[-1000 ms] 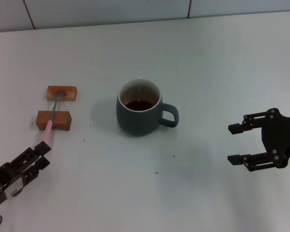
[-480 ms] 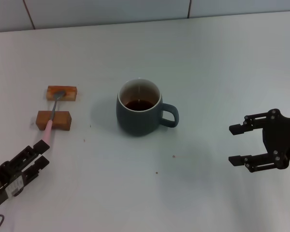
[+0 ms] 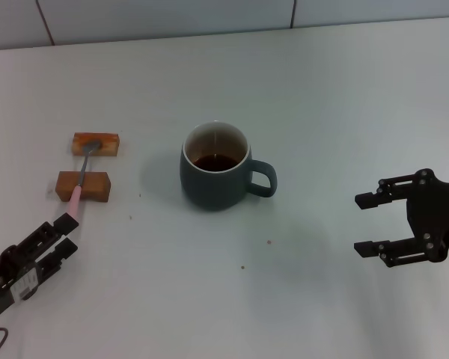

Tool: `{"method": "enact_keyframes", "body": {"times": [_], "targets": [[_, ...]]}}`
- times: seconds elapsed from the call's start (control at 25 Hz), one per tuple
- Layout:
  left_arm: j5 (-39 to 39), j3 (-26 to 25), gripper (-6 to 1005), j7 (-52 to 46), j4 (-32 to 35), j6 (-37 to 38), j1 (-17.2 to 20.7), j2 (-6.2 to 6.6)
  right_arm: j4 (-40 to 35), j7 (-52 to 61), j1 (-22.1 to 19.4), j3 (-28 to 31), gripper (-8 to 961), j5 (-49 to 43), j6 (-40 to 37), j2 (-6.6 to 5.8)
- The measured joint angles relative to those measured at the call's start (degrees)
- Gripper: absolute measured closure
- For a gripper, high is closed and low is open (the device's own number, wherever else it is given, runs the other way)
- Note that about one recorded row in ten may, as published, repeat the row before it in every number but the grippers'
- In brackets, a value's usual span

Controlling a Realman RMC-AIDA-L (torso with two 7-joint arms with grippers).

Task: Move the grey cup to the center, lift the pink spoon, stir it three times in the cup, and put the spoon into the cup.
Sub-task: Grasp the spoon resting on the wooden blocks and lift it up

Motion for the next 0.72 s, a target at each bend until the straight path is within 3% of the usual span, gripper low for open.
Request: {"method": "enact_keyframes", "body": {"times": [0.72], "targets": [[-0.10, -1.68, 231, -1.50, -0.71, -1.40, -0.62, -0.04, -0.24, 0.01, -0.09, 0.00, 249, 0.02, 0.20, 0.00]]}}
